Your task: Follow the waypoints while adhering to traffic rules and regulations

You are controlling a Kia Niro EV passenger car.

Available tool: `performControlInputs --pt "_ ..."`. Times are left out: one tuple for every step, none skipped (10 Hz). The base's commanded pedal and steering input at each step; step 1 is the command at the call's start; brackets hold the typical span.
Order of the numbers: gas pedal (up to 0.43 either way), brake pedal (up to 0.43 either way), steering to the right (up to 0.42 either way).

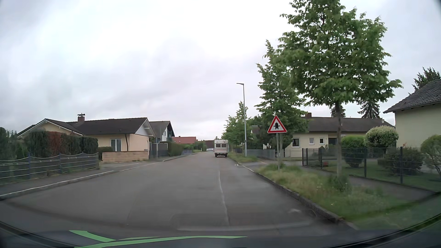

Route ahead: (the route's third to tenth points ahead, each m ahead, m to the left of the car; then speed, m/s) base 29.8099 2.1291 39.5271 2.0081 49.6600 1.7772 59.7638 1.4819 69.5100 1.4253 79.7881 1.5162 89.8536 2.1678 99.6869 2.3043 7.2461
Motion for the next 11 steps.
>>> performControlInputs --pt "0.059 0.0 0.0" --pt "0.067 0.0 0.0" --pt "0.067 0.0 -0.003" --pt "0.067 0.0 -0.008" --pt "0.079 0.0 -0.013" --pt "0.079 0.0 -0.021" --pt "0.087 0.0 -0.028" --pt "0.087 0.0 -0.03" --pt "0.098 0.0 -0.032" --pt "0.098 0.0 -0.033" --pt "0.098 0.0 -0.038"
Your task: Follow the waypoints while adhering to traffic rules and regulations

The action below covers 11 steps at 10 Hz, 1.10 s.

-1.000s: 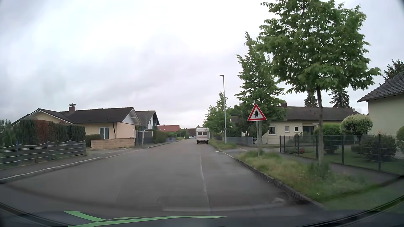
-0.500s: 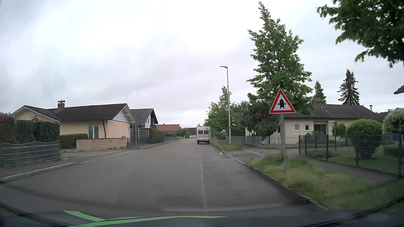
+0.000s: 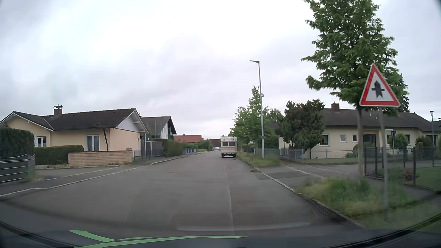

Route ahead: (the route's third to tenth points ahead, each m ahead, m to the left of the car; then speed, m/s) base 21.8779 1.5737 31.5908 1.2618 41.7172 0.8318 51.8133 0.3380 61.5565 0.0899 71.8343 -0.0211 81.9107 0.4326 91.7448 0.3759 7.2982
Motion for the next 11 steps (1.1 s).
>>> performControlInputs --pt "0.098 0.0 -0.041" --pt "0.098 0.0 -0.041" --pt "0.098 0.0 -0.042" --pt "0.098 0.0 -0.041" --pt "0.098 0.0 -0.041" --pt "0.098 0.0 -0.041" --pt "0.098 0.0 -0.038" --pt "0.098 0.0 -0.034" --pt "0.098 0.0 -0.034" --pt "0.098 0.0 -0.033" --pt "0.098 0.0 -0.03"
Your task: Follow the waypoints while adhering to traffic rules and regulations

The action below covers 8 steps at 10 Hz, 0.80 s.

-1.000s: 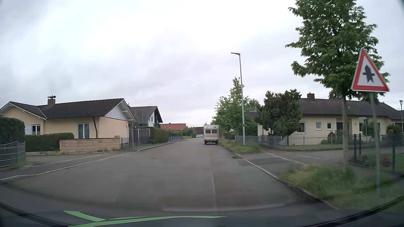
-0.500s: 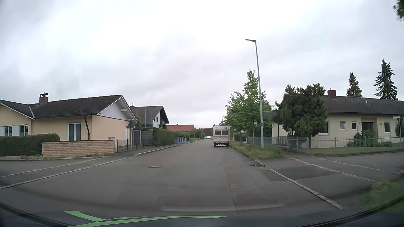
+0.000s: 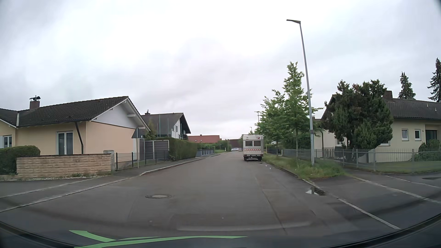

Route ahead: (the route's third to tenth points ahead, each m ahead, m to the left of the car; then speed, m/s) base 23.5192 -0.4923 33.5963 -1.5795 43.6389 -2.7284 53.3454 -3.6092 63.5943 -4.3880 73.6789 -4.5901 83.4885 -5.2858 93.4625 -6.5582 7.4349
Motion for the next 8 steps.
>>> performControlInputs --pt "0.098 0.0 -0.027" --pt "0.098 0.0 -0.024" --pt "0.098 0.0 -0.02" --pt "0.098 0.0 -0.014" --pt "0.098 0.0 -0.008" --pt "0.098 0.0 -0.007" --pt "0.087 0.0 -0.007" --pt "0.087 0.0 -0.005"
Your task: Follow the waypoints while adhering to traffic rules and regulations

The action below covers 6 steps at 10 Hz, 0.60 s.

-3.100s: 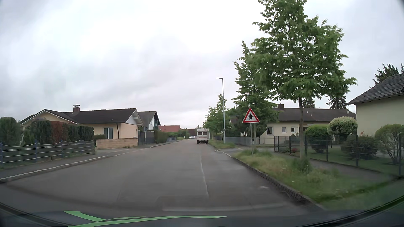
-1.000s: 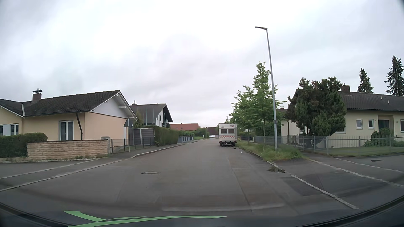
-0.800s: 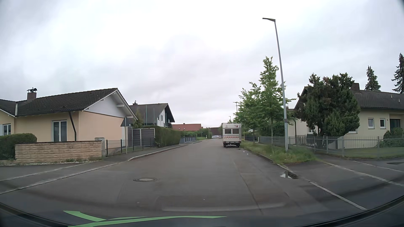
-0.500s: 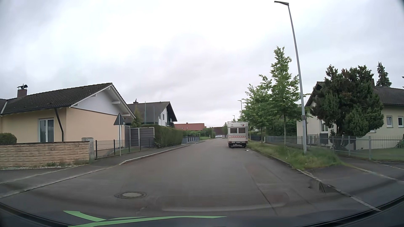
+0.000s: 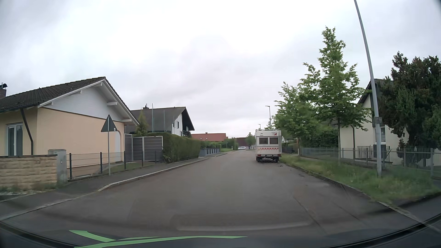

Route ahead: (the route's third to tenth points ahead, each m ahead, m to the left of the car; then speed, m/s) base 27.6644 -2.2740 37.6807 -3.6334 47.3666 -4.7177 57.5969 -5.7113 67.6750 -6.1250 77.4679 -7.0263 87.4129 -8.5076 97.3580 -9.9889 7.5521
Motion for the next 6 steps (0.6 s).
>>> performControlInputs --pt "0.087 0.0 -0.004" --pt "0.067 0.0 -0.004" --pt "0.059 0.0 -0.003" --pt "0.059 0.0 -0.002" --pt "0.059 0.0 0.001" --pt "0.039 0.0 0.004"
